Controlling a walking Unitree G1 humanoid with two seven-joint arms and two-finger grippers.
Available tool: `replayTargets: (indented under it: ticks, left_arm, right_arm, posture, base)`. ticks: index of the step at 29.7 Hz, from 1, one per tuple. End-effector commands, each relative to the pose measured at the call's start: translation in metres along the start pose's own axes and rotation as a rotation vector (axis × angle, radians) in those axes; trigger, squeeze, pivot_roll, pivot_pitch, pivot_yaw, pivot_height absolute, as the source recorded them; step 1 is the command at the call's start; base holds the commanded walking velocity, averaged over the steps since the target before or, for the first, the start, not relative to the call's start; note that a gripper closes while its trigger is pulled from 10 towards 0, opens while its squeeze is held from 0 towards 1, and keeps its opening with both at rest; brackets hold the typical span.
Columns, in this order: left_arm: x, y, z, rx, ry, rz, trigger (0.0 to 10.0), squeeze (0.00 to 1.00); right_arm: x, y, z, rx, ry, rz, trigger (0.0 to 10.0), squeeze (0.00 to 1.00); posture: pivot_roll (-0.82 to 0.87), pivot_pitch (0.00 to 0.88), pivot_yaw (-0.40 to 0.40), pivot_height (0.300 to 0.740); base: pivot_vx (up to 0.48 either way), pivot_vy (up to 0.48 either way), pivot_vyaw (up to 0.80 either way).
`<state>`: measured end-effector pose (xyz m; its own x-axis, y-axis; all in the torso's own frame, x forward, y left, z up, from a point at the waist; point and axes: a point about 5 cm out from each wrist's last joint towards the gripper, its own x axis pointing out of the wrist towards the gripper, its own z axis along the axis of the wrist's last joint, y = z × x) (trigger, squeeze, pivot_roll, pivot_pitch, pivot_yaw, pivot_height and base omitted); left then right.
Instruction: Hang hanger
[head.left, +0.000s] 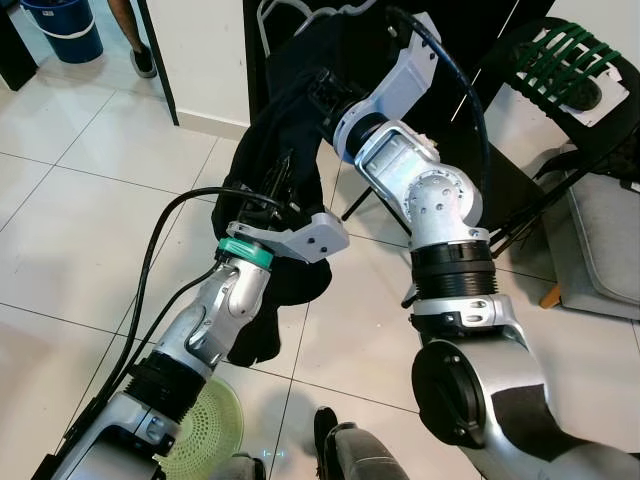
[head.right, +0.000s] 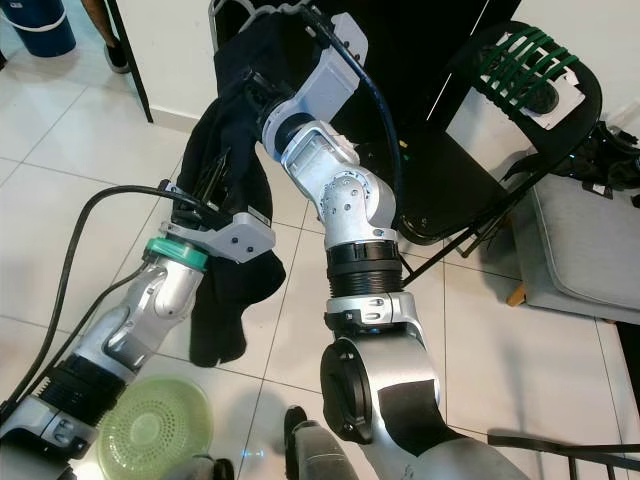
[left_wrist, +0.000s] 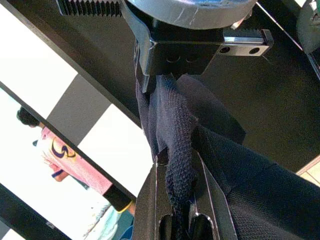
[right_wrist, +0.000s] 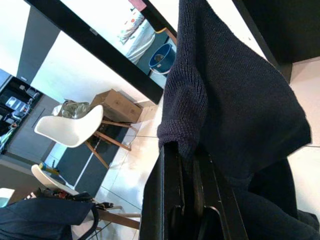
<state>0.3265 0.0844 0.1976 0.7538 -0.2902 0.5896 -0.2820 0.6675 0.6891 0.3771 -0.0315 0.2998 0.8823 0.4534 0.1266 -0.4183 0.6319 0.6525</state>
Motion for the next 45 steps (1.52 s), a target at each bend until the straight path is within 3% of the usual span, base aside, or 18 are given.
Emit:
replayTargets:
  ticks: [1,4,6,7,13,14,20,25,29,31,34,35,36,37,38,39,42,45]
  left_arm:
    - [0.004,0.002,0.005,0.009,-0.043,0.023,0.0,0.00]
    - [0.003,0.002,0.005,0.013,-0.043,0.033,0.0,0.00]
    - [0.002,0.006,0.004,0.012,-0.038,0.068,0.0,0.00]
    - [0.002,0.009,0.004,0.022,-0.038,0.085,0.0,0.00]
    - [0.001,0.016,0.002,0.067,-0.049,0.139,0.0,0.00]
    - [0.001,0.020,0.001,0.078,-0.046,0.165,0.0,0.00]
    - [0.003,0.033,-0.002,0.053,-0.028,0.228,0.0,0.00]
    - [0.011,0.051,-0.005,-0.111,0.007,0.216,0.0,0.00]
    - [0.015,0.058,-0.003,-0.166,-0.007,0.189,0.0,0.00]
    - [0.020,0.067,-0.002,-0.311,0.008,0.128,0.0,0.00]
    - [0.021,0.070,-0.001,-0.372,0.013,0.102,0.0,0.00]
    - [0.023,0.078,-0.003,-0.487,0.042,0.081,0.0,0.00]
    - [0.023,0.078,-0.003,-0.487,0.042,0.081,0.0,0.00]
    - [0.025,0.090,-0.007,-0.642,0.073,0.050,9.5,0.00]
    - [0.026,0.102,-0.011,-0.794,0.089,0.025,10.0,0.00]
    - [0.026,0.102,-0.011,-0.794,0.089,0.025,10.0,0.00]
    - [0.023,0.127,-0.014,-1.034,0.039,-0.025,10.0,0.00]
    - [0.018,0.141,-0.011,-1.161,-0.047,-0.077,10.0,0.00]
  right_arm:
    - [0.001,0.015,-0.028,0.044,0.071,0.051,10.0,0.00]
    - [0.001,0.014,-0.027,0.029,0.066,0.044,10.0,0.00]
    - [0.001,0.007,-0.022,-0.089,0.033,0.032,10.0,0.00]
    - [-0.001,0.003,-0.020,-0.145,0.026,0.037,10.0,1.00]
    - [-0.009,0.002,-0.015,-0.177,0.055,0.154,10.0,1.00]
    - [-0.018,0.006,-0.010,-0.111,0.085,0.264,10.0,0.02]
    - [-0.062,0.007,0.024,0.054,0.033,0.596,10.0,0.00]
    - [-0.106,-0.044,0.072,-0.112,-0.126,0.531,10.0,0.00]
    - [-0.114,-0.067,0.079,-0.272,-0.151,0.412,10.0,0.00]
    - [-0.121,-0.091,0.078,-0.481,-0.118,0.265,10.0,0.00]
    - [-0.124,-0.098,0.077,-0.548,-0.102,0.227,10.0,0.00]
    - [-0.128,-0.104,0.074,-0.647,-0.067,0.183,10.0,0.00]
    - [-0.128,-0.104,0.074,-0.647,-0.067,0.183,10.0,0.00]
    - [-0.130,-0.105,0.069,-0.730,-0.028,0.176,10.0,0.00]
    - [-0.130,-0.102,0.065,-0.758,-0.010,0.191,10.0,0.00]
    - [-0.130,-0.102,0.065,-0.758,-0.010,0.191,10.0,0.00]
    - [-0.128,-0.091,0.060,-0.770,-0.008,0.246,10.0,0.00]
    - [-0.126,-0.087,0.059,-0.784,-0.019,0.286,10.0,0.00]
  posture:
    - [-0.07,0.122,-0.050,0.740]
    - [-0.07,0.122,-0.050,0.740]
    - [-0.07,0.123,-0.049,0.740]
    - [-0.07,0.124,-0.049,0.740]
    - [-0.07,0.126,-0.048,0.740]
    - [-0.07,0.127,-0.050,0.740]
    - [-0.07,0.132,-0.053,0.740]
    - [-0.08,0.143,-0.046,0.740]
    - [-0.09,0.146,-0.042,0.740]
    - [-0.09,0.149,-0.034,0.740]
    - [-0.09,0.149,-0.034,0.740]
    - [-0.09,0.151,-0.031,0.740]
    - [-0.09,0.151,-0.031,0.740]
    - [-0.08,0.151,-0.027,0.740]
    - [-0.08,0.151,-0.030,0.740]
    - [-0.08,0.151,-0.030,0.740]
    - [-0.08,0.147,-0.032,0.740]
    - [-0.07,0.145,-0.033,0.740]
  base:
    - [0.000,0.000,0.00]
    - [0.000,0.000,0.00]
    - [0.000,0.000,0.00]
    - [0.000,0.000,0.00]
    - [0.000,0.000,0.00]
    - [0.000,0.000,0.00]
    - [0.000,0.000,0.00]
    - [0.000,0.000,0.00]
    - [0.000,0.000,0.00]
    - [0.000,0.000,0.00]
    - [0.000,0.000,0.00]
    - [0.000,0.000,0.00]
    - [0.000,0.000,0.00]
    - [0.000,0.000,0.00]
    - [0.000,0.000,0.00]
    - [0.000,0.000,0.00]
    - [0.000,0.000,0.00]
    - [0.000,0.000,0.00]
